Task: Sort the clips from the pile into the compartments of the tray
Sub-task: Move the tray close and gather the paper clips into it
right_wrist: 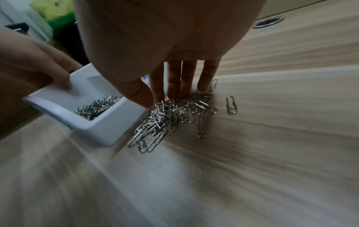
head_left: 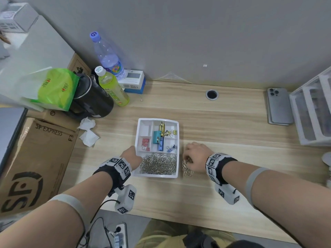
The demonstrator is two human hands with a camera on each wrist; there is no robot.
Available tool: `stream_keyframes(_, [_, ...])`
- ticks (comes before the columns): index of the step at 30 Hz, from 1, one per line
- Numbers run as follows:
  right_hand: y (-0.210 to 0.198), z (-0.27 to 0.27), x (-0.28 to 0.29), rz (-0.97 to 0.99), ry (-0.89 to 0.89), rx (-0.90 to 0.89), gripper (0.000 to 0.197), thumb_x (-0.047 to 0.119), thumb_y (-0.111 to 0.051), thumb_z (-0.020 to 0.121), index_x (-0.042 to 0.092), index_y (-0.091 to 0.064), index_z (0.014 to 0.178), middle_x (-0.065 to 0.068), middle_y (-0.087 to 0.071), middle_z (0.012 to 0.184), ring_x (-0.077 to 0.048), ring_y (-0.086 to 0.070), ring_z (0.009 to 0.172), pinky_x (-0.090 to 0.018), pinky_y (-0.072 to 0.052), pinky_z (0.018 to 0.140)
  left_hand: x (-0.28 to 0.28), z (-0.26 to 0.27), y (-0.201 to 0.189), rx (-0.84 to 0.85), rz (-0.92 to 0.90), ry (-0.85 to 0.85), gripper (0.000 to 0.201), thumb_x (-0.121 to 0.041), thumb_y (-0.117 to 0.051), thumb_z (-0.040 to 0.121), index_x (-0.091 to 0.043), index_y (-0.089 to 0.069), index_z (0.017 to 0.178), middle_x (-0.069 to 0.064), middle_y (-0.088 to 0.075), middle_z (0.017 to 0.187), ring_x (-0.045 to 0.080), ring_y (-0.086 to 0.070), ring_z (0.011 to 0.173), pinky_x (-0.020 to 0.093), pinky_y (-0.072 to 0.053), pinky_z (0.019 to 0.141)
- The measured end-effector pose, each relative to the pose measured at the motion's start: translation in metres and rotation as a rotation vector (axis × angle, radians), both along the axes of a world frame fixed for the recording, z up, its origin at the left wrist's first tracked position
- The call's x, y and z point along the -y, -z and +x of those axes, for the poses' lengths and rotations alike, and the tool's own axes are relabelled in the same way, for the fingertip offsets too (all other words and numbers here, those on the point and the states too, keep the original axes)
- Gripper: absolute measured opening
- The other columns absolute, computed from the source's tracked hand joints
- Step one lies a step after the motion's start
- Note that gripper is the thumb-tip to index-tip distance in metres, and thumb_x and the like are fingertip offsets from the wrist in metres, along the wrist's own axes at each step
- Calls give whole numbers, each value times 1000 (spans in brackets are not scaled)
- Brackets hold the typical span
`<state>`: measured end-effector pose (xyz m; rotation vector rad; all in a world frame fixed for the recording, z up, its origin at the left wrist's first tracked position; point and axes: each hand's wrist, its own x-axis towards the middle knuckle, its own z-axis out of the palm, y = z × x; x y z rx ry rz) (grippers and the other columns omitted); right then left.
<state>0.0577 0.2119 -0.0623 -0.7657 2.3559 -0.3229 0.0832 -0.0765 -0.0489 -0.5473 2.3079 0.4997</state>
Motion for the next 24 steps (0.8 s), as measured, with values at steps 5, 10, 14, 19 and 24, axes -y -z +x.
stream_keyframes(5, [-5, -3, -12, -9, 129, -71, 45, 39, -56, 81, 20, -57, 122, -1, -49, 119, -23, -45, 113, -38, -40, 95, 1, 0, 0, 18, 13, -12, 30, -11, -50, 89, -8, -49, 119, 8, -58, 98, 23, -59, 82, 27, -42, 54])
stream_keyframes(10, [-1, -7, -25, 97, 313, -85, 86, 58, -70, 61, 21, -41, 133, -2, -39, 125, -20, -37, 117, -40, -46, 96, 3, 0, 3, 12, 5, 1, 33, -13, -51, 88, -8, -49, 120, 7, -59, 98, 23, -60, 82, 27, -43, 54])
stream_keyframes(14, [9, 1, -31, 0, 314, -7, 80, 50, -75, 63, 16, -47, 129, -2, -42, 126, -21, -38, 120, -35, -44, 99, -1, 1, 1, 19, -43, 5, 29, -13, -50, 90, -5, -48, 118, 10, -57, 103, 27, -59, 91, 31, -46, 66])
stream_keyframes(19, [7, 7, -29, -117, 234, 71, 64, 42, -76, 65, 20, -55, 122, 8, -44, 105, -20, -50, 111, -27, -44, 88, 3, 0, 4, 15, -8, -9, 34, -14, -51, 85, -9, -51, 119, 10, -63, 103, 27, -63, 88, 32, -53, 64])
stream_keyframes(24, [1, 0, -49, -13, 224, 55, 112, 52, -87, 45, 24, -36, 141, 4, -35, 133, -17, -39, 121, -37, -47, 97, 2, -1, 3, 44, 0, -8, 30, -12, -50, 86, -8, -50, 116, 12, -62, 99, 27, -63, 81, 29, -47, 53])
